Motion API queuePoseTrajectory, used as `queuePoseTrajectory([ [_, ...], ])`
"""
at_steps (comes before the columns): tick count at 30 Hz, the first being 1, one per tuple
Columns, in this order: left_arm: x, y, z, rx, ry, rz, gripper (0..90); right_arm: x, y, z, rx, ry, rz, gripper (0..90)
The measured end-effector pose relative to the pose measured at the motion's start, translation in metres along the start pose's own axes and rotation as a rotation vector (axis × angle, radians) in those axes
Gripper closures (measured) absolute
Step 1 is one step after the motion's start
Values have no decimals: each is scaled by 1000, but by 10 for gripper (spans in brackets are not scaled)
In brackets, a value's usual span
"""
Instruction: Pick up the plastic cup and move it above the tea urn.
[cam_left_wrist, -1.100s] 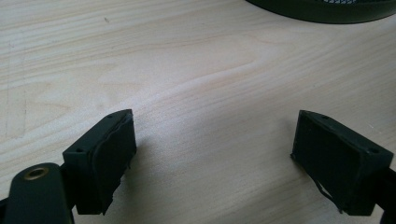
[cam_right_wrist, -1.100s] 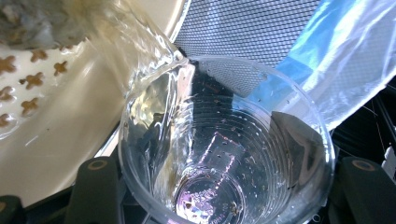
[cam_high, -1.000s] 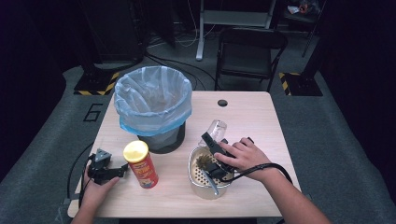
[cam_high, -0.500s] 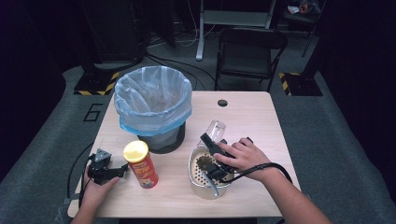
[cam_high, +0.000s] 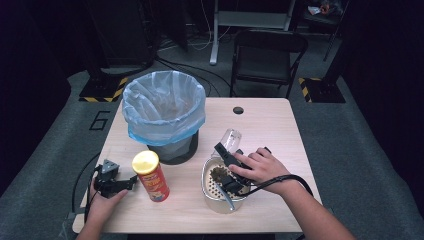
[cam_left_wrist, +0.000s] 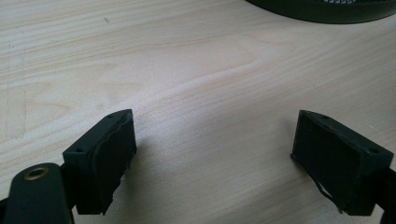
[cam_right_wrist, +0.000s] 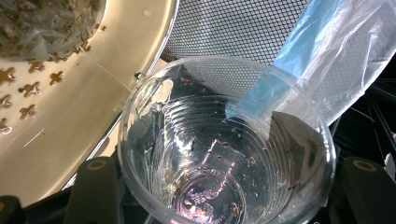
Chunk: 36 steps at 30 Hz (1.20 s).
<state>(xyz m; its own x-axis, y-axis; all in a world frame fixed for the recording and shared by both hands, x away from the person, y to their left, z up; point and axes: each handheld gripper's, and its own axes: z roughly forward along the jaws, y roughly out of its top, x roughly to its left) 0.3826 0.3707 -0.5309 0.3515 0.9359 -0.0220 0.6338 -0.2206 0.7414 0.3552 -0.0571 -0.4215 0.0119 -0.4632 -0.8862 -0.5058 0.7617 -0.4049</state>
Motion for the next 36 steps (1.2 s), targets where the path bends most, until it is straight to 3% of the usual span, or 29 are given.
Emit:
queuePoseTrajectory([
  [1,0,0,0,0,0,0,132,-4,0,-1,5,-31,-31,350],
  [2,0,0,0,0,0,0,133,-1,0,-1,4,14,-18,350],
  [4,0,0,0,0,0,0,132,-1,0,-1,4,12,-14,350],
  [5,0,0,0,0,0,0,132,-3,0,-1,4,-32,-25,350],
  [6,0,0,0,0,0,0,133,-4,0,-1,4,-40,-25,350],
  [7,0,0,0,0,0,0,132,-4,0,-1,4,-40,-25,350],
  [9,0,0,0,0,0,0,132,-1,0,-1,3,7,-14,350],
  [10,0,0,0,0,0,0,132,-1,0,-1,2,6,-14,350],
  [11,0,0,0,0,0,0,132,-4,0,-1,3,-45,-21,349],
  [12,0,0,0,-1,0,-1,133,-3,0,-1,5,-20,-25,349],
  [16,0,0,0,0,0,0,132,-4,-1,-2,4,-17,-29,349],
  [17,0,0,0,0,0,0,132,-1,0,-1,-7,-17,1,349],
  [18,0,0,0,0,0,0,133,4,2,1,-33,-47,92,349],
  [19,0,0,0,0,0,0,133,6,3,1,-33,-53,125,349],
  [21,0,0,0,0,0,0,132,2,2,0,-19,-42,54,349],
  [24,0,0,0,0,0,0,133,1,1,-1,-21,-39,45,349],
  [25,0,0,0,0,0,0,133,-1,1,-2,4,-20,5,349],
  [27,0,0,0,0,0,0,132,-2,1,-3,17,-36,-17,349],
  [29,0,0,0,0,0,0,132,-2,1,-3,12,-52,10,349],
  [33,0,0,0,-1,0,-1,133,-2,1,-2,13,-53,6,349],
  [36,0,0,0,-1,0,0,133,0,2,-2,7,-53,30,347],
])
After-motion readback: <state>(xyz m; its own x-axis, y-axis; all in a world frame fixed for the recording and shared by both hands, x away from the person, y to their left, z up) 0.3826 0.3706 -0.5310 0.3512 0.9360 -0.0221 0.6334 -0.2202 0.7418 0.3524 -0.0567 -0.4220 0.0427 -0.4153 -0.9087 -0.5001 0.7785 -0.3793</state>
